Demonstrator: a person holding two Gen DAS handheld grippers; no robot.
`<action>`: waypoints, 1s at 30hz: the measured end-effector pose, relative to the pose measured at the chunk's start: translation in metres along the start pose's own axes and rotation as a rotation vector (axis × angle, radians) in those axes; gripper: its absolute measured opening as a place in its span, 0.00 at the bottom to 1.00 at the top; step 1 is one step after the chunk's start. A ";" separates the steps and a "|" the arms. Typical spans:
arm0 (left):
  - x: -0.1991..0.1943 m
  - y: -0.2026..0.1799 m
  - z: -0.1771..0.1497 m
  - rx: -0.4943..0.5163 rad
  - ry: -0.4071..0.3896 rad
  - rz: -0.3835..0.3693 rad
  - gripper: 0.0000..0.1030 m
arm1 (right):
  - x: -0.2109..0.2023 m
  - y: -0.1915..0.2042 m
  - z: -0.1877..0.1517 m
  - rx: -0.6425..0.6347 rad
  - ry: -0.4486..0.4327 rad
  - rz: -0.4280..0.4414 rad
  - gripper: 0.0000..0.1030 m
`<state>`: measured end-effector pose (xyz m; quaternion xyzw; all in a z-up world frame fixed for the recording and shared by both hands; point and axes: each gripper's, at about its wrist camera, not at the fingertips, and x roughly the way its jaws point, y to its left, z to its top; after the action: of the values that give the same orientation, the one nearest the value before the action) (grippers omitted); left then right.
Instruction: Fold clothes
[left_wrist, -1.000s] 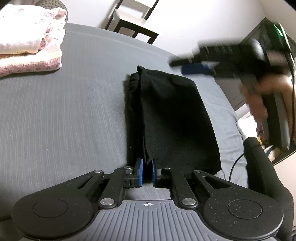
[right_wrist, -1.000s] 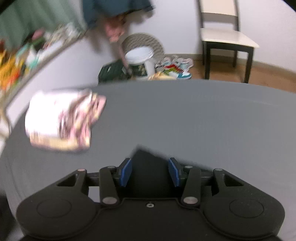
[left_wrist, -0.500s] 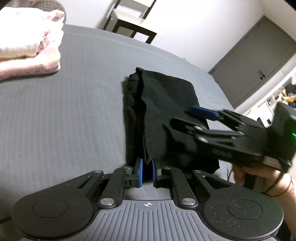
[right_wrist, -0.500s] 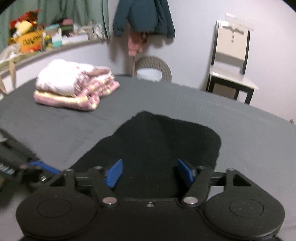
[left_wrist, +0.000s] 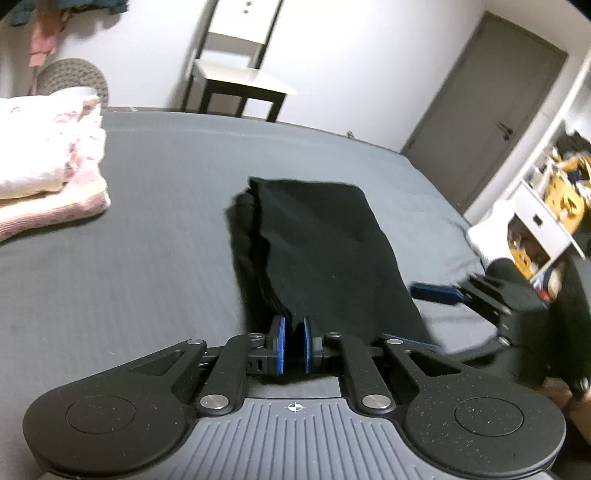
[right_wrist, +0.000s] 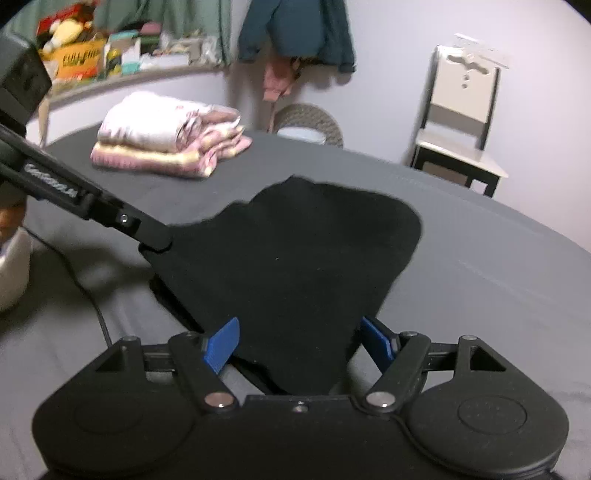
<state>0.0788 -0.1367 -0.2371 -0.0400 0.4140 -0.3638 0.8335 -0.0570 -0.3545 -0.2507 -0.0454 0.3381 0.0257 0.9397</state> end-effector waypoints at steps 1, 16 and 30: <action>-0.001 0.003 0.003 -0.013 -0.015 0.023 0.08 | -0.005 -0.002 0.000 0.013 -0.022 0.000 0.70; 0.004 -0.020 0.015 0.107 -0.022 0.122 0.09 | 0.035 -0.007 0.003 0.113 0.029 0.037 0.75; 0.009 -0.033 0.014 0.128 -0.035 0.163 0.09 | 0.009 -0.024 0.006 0.231 0.012 0.075 0.78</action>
<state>0.0733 -0.1702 -0.2214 0.0410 0.3770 -0.3196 0.8683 -0.0444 -0.3781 -0.2506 0.0757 0.3457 0.0216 0.9350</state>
